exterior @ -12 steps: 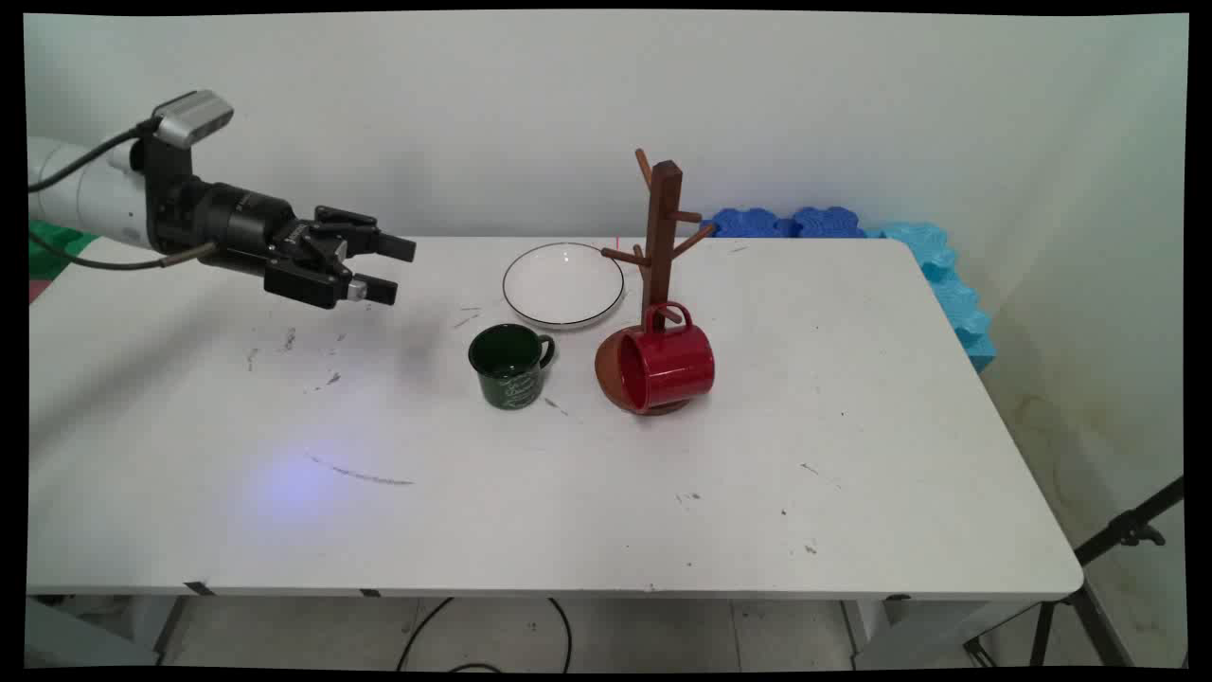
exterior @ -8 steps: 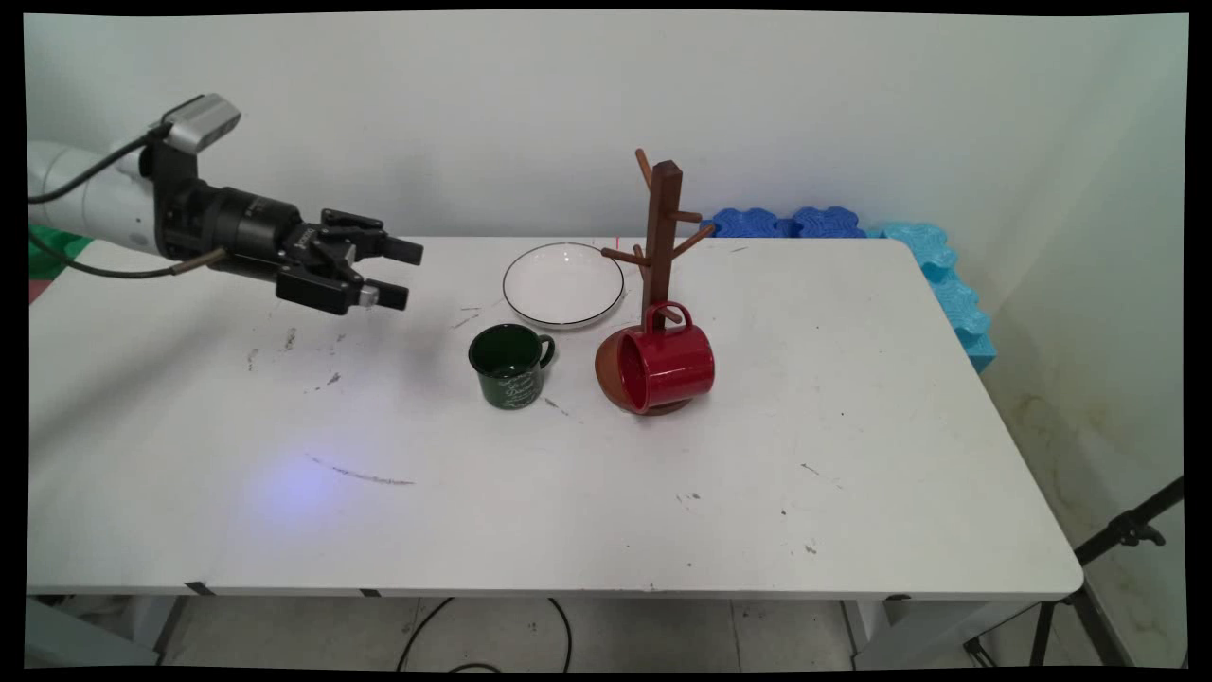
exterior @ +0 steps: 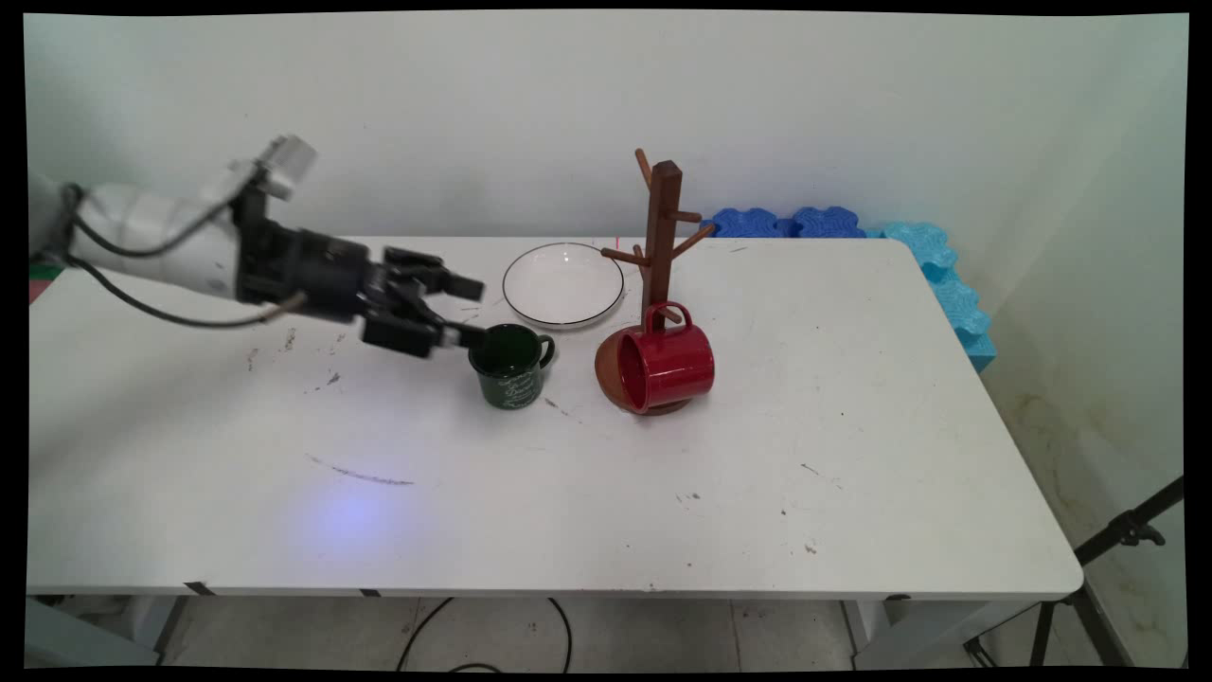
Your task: Pick up the red mug from the rack
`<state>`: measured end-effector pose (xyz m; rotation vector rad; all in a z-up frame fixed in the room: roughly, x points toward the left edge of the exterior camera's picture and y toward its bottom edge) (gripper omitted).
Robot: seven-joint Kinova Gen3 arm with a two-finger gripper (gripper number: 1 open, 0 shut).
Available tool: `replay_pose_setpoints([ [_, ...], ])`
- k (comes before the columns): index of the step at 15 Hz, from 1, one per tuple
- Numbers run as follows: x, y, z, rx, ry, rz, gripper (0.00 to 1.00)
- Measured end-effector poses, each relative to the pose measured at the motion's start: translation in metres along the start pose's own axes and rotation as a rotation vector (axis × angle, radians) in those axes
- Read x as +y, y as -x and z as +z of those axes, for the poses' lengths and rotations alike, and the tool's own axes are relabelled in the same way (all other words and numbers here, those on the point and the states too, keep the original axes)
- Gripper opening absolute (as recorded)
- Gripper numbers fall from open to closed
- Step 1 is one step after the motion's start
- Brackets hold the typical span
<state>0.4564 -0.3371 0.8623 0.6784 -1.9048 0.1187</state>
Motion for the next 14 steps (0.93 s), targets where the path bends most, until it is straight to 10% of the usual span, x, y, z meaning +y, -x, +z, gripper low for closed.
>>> replay_pose_setpoints([
  [14, 0.060, 0.033, 0.115, 0.022, -0.121, -0.072, 1.00],
])
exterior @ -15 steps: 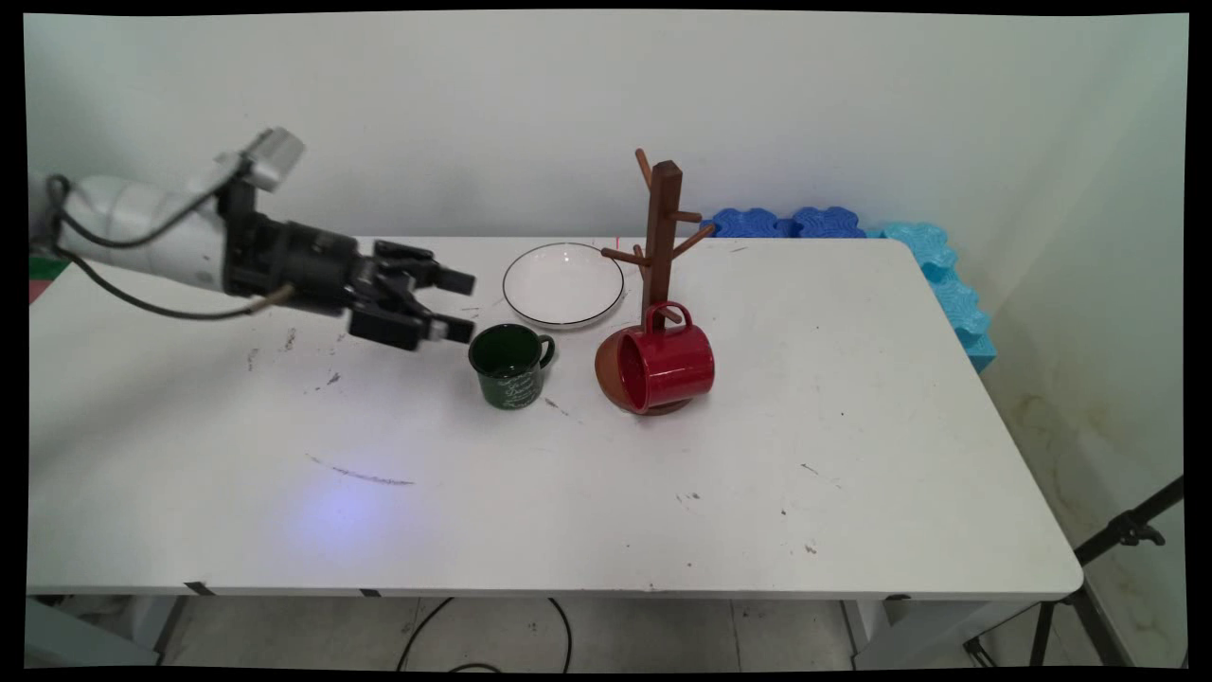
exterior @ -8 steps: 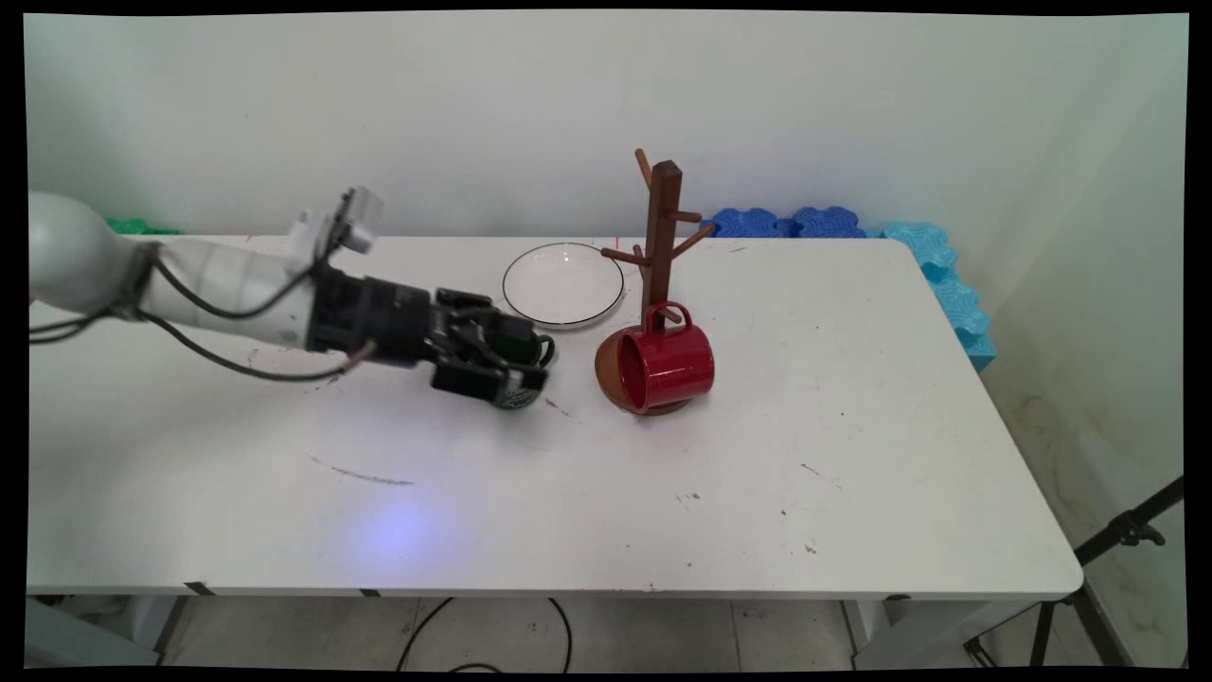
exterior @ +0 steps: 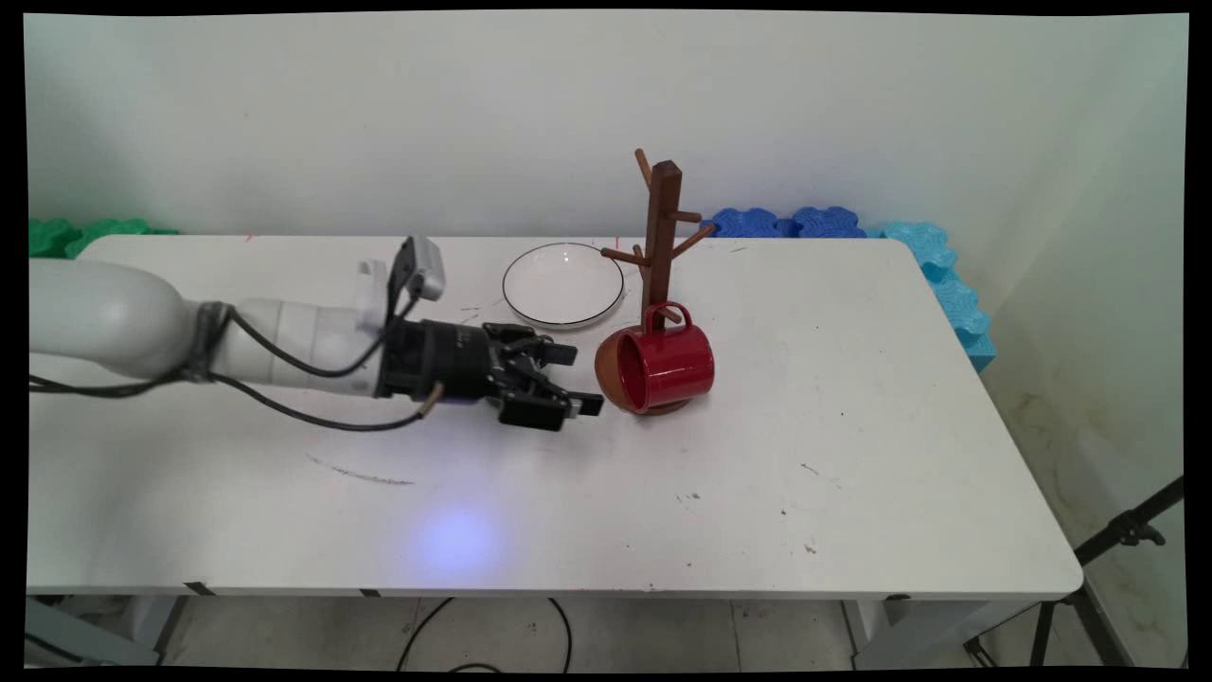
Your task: Pick up the red mug from the rack
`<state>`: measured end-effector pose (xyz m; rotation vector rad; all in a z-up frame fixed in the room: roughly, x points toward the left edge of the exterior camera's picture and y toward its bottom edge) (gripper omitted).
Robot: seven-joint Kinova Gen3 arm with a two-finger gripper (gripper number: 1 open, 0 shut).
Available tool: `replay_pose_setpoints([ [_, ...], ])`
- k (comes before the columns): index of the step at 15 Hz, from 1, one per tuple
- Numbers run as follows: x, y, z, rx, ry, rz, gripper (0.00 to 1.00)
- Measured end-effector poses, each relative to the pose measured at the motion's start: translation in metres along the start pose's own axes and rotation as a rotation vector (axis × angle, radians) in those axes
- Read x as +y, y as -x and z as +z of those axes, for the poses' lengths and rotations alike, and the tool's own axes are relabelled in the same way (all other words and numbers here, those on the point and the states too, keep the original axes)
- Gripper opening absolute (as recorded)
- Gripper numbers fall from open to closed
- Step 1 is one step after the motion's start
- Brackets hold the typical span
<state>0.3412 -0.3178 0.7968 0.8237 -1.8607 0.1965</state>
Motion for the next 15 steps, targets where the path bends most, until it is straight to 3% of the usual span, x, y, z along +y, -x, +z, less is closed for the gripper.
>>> replay_pose_setpoints([
  [7, 0.017, 0.014, 0.041, 0.038, -0.045, -0.045, 1.00],
  [15, 0.027, 0.022, 0.071, 0.071, -0.065, -0.065, 1.00],
])
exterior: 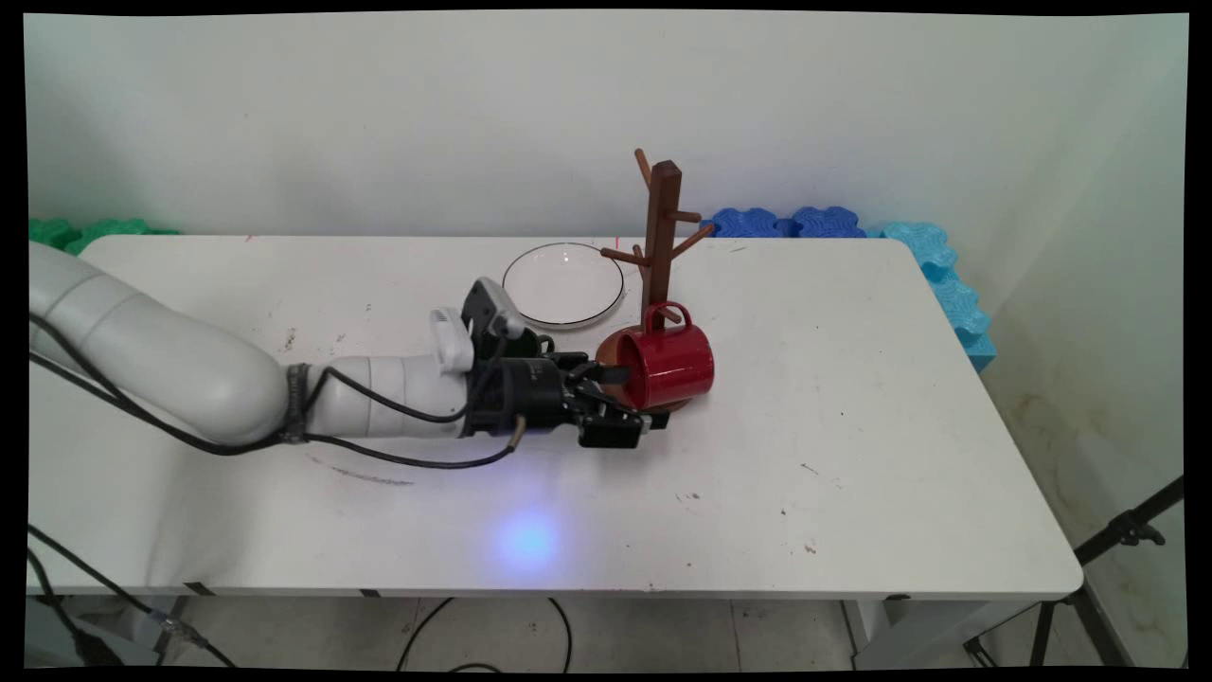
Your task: Pick up the red mug from the rack
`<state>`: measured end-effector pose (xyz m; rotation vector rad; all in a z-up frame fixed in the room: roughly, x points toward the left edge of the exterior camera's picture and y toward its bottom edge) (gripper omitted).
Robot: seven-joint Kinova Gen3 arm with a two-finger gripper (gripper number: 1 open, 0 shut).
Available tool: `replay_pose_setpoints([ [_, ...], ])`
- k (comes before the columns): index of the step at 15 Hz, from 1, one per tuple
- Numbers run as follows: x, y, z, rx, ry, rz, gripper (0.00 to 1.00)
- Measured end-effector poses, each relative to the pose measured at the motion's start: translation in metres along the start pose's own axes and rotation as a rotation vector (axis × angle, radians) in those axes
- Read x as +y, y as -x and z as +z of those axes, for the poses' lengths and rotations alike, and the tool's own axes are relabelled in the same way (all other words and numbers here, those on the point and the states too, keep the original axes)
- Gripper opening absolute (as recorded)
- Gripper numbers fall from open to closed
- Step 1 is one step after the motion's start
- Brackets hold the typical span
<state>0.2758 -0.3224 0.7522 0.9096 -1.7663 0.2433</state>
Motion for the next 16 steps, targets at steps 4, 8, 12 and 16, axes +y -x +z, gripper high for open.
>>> replay_pose_setpoints([
  [4, 0.001, 0.004, 0.011, 0.009, -0.008, 0.002, 1.00],
  [8, 0.000, 0.007, 0.024, 0.019, -0.012, 0.008, 1.00],
  [12, -0.001, 0.008, 0.034, 0.029, -0.014, 0.013, 1.00],
  [16, -0.001, 0.009, 0.043, 0.034, -0.018, 0.019, 1.00],
])
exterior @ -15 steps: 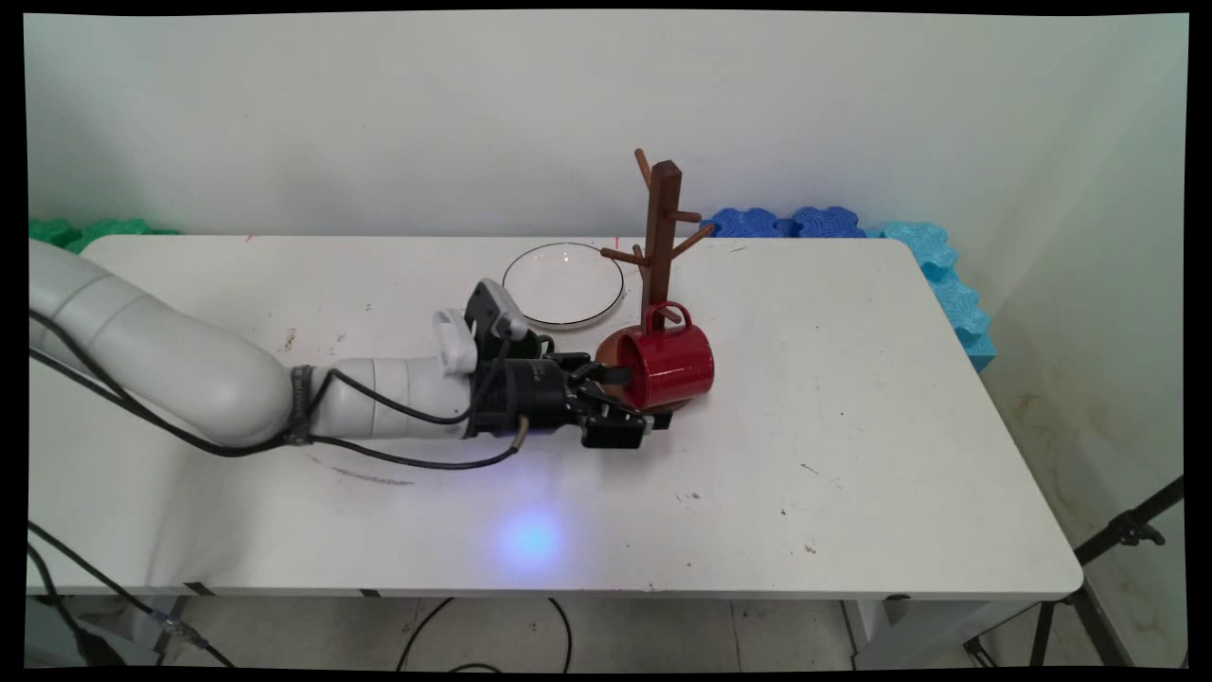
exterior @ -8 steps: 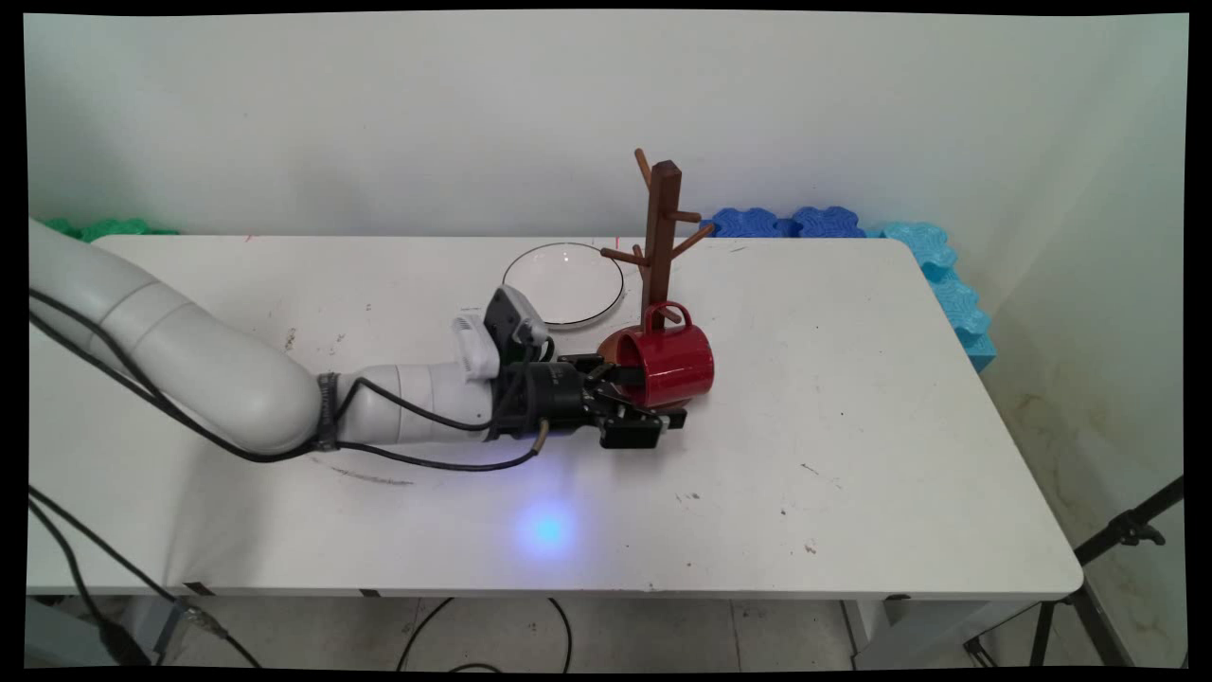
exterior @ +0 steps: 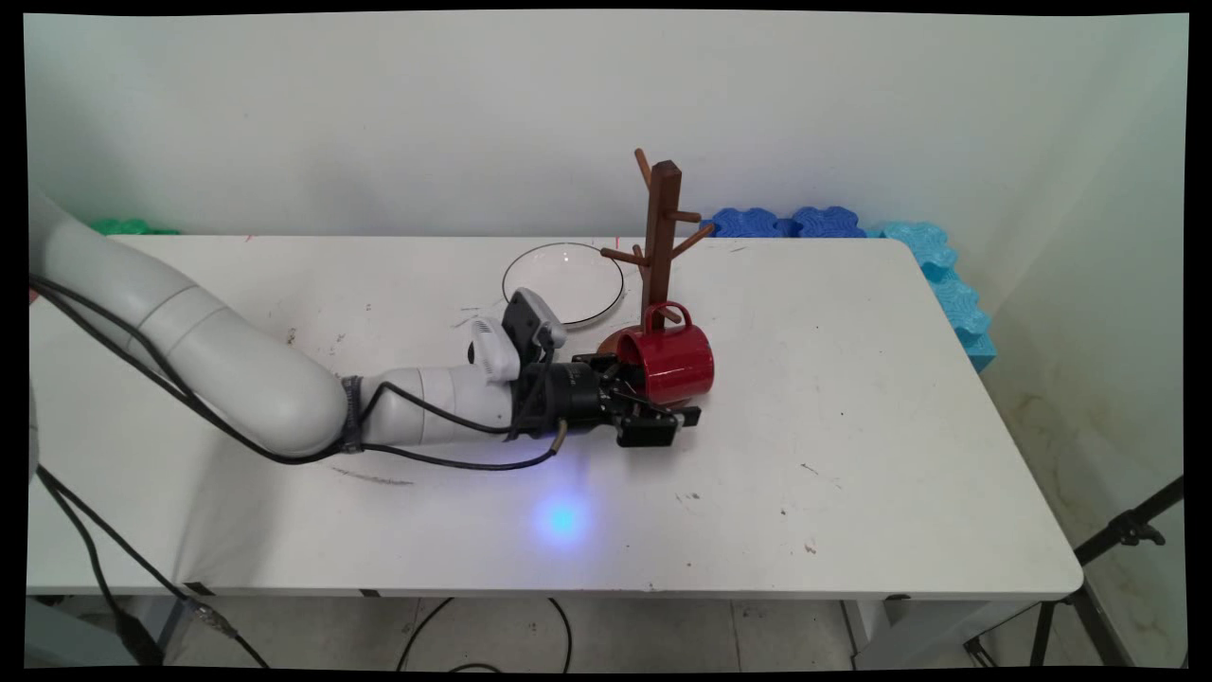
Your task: Pick up the red mug from the rack, then place the picked object on the table
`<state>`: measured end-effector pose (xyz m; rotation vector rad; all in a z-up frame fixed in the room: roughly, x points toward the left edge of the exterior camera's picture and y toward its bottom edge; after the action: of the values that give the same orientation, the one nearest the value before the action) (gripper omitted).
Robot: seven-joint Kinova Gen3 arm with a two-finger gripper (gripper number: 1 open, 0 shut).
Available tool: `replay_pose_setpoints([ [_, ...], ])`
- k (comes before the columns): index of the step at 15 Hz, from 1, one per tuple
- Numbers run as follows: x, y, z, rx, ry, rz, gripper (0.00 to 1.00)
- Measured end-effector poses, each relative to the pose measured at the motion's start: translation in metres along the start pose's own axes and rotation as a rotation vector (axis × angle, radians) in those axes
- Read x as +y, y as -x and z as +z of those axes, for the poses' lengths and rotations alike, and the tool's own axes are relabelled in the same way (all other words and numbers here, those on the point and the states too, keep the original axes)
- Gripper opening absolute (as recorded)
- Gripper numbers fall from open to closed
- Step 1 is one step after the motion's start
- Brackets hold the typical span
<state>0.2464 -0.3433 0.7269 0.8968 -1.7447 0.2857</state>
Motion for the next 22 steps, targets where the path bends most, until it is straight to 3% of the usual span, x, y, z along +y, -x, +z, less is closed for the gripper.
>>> replay_pose_setpoints([
  [4, 0.000, 0.000, 0.008, 0.004, -0.005, 0.003, 1.00],
  [5, 0.000, 0.000, 0.010, 0.005, -0.006, 0.004, 0.00],
  [22, 0.008, -0.010, 0.008, 0.014, 0.019, -0.011, 0.00],
])
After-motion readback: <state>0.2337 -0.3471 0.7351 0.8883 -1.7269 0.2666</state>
